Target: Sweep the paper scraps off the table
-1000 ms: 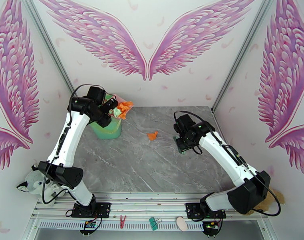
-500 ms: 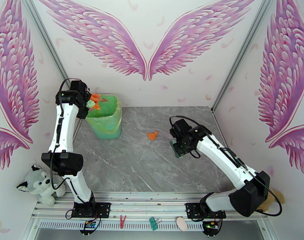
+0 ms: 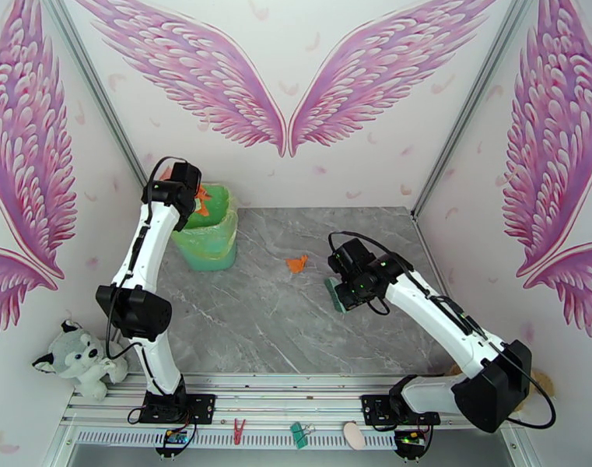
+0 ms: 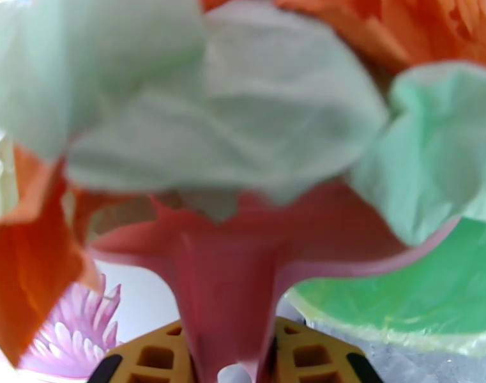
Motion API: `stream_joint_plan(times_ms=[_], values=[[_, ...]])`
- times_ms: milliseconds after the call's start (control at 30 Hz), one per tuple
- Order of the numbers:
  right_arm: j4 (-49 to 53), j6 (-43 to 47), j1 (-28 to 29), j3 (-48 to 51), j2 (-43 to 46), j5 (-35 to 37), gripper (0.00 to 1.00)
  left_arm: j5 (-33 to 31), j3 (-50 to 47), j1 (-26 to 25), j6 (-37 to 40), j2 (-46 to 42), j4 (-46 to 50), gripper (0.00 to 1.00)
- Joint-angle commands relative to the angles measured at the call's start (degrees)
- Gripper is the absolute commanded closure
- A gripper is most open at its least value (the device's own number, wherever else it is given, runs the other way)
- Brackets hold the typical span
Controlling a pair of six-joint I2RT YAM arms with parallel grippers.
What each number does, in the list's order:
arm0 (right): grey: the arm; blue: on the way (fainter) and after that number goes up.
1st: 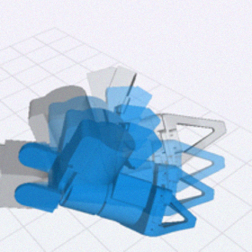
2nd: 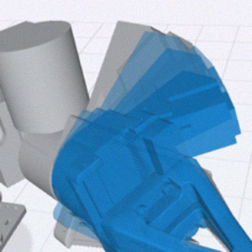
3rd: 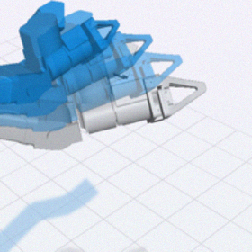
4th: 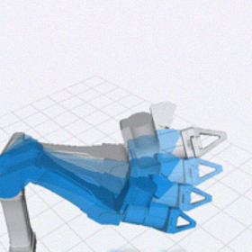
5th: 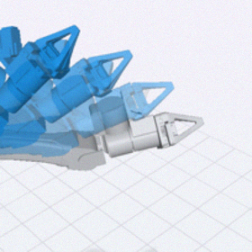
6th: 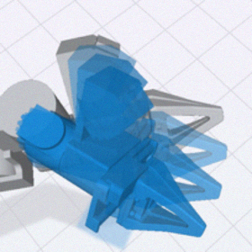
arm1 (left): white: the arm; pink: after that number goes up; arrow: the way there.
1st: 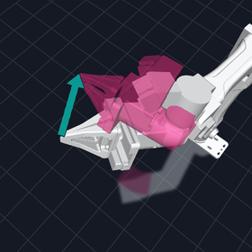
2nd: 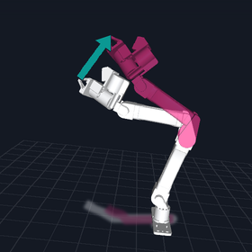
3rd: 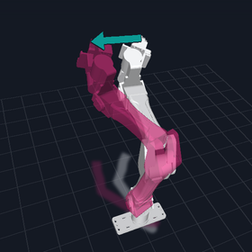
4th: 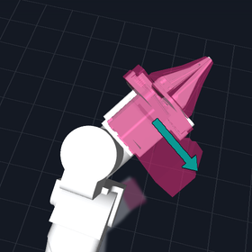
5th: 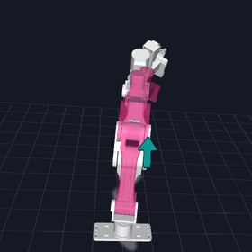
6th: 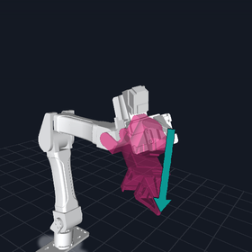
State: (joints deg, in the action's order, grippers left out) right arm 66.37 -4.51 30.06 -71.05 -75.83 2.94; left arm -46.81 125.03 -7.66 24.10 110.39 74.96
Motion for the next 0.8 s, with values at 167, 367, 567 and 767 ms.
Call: stream_joint_plan(times_ms=[167, 367, 567, 767], values=[[-2.37, -0.29, 0.76, 2.55, 4.66, -1.30, 1.00, -16.30, -2.71, -4.42, 13.41, 0.19, -14.55, 1.00], [-2.70, -0.48, 0.79, 3.06, 5.97, -0.92, 1.00, -22.68, -14.61, -6.91, 30.07, -2.66, -35.53, 1.00], [-3.03, -0.58, 0.81, 3.81, 7.06, -1.01, 1.00, -23.31, -27.91, -7.37, 44.81, -7.20, -56.99, 1.00], [-3.38, -0.52, 0.79, 3.83, 7.07, -1.27, 1.00, -23.18, -30.20, -6.49, 45.40, -9.06, -58.56, 1.00]])
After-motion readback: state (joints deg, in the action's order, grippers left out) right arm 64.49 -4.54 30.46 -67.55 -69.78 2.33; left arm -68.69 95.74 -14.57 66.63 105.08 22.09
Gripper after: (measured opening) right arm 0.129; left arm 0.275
